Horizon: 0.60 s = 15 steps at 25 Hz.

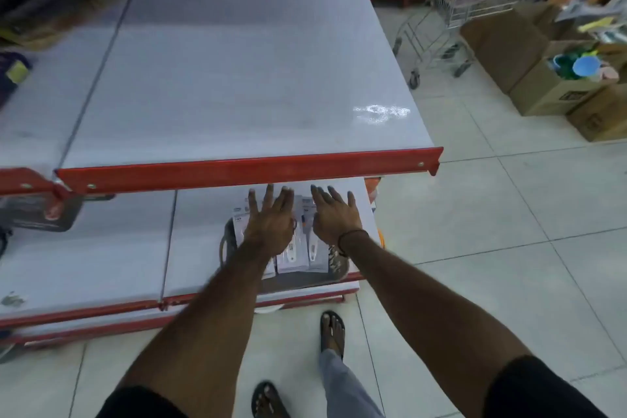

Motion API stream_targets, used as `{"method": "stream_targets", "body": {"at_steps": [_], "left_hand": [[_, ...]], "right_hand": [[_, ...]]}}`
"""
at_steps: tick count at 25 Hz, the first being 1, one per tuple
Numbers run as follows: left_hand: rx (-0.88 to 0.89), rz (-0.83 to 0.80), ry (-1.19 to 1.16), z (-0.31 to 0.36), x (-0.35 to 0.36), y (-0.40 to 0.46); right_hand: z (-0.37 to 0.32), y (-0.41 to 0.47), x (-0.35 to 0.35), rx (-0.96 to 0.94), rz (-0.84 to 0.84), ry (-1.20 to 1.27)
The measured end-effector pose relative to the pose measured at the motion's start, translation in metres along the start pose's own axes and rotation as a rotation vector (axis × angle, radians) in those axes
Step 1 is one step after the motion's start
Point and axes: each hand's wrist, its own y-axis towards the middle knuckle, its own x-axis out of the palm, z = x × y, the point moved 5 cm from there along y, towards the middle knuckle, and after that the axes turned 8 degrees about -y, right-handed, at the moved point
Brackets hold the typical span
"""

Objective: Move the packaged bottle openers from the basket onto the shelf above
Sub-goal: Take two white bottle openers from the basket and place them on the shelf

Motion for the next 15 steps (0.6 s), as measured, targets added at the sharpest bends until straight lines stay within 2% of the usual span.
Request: {"method": "stream_targets", "body": {"at_steps": [3, 7, 8, 10, 15], "left_hand": [[0.033, 0.016, -0.034, -0.004, 0.0, 0.018], [0.069, 0.216, -0.198, -0.001, -0.034, 0.019], [0.055, 0.217, -0.247, -0.001, -0.041, 0.016], [-0.022, 0.119, -0.36, 0.002, -0.051, 0.009], [-0.038, 0.062, -0.361, 0.022, -0.09, -0.031]], "right_hand": [[0.003, 0.014, -0.006, -0.026, 0.074, 0.008], [0.009, 0.007, -0.034, -0.04, 0.231, 0.031], [0.011, 0.001, -0.041, -0.031, 0.243, 0.036], [0.012, -0.013, -0.049, -0.019, 0.252, 0.047], [-0.008, -0.063, -0.07, -0.049, 0.256, 0.186]]}}
